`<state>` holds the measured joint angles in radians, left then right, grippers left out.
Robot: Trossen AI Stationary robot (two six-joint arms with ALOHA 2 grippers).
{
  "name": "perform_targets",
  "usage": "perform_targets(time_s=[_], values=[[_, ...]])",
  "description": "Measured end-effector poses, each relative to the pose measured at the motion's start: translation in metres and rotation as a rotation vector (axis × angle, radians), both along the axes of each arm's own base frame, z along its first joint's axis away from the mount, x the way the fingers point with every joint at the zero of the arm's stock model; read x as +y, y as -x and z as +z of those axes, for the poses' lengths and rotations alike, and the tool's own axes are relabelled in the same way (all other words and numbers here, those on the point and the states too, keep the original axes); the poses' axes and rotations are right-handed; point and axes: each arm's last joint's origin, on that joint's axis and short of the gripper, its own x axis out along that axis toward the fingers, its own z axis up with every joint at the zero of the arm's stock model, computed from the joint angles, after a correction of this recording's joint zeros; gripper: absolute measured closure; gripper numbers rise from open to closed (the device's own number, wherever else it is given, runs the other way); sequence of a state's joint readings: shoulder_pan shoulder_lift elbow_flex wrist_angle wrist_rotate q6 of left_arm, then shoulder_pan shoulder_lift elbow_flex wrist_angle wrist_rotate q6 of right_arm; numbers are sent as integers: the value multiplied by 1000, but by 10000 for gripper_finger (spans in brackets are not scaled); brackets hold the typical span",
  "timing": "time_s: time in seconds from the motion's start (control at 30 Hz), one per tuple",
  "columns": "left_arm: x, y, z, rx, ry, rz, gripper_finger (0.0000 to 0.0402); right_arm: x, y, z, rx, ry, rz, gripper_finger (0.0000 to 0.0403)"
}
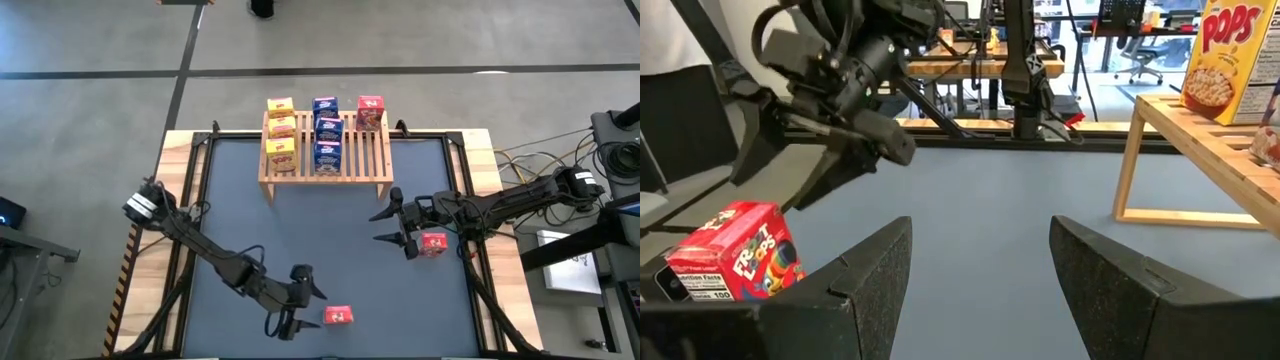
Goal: Stack cereal on shelf
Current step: Put the bottom red cereal box aligned with the other red cereal box on the shelf
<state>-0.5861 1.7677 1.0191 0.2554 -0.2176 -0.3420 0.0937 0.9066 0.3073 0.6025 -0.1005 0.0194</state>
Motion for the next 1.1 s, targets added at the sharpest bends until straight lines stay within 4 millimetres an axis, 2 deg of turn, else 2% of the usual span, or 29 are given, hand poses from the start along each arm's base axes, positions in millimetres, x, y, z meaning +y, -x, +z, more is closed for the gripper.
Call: perform_targets(time_s=[0.2,0.9,1.1], values=[[-4,-7,-3,-57,48,5,72,0,0,0,2,-6,0,177],[-9,-18,-31,-42,48,15,72,-1,0,0,2,-5,-20,177],[-13,-26,-34,-19,29,14,92,-1,0,-1,11,-3,-26,177]])
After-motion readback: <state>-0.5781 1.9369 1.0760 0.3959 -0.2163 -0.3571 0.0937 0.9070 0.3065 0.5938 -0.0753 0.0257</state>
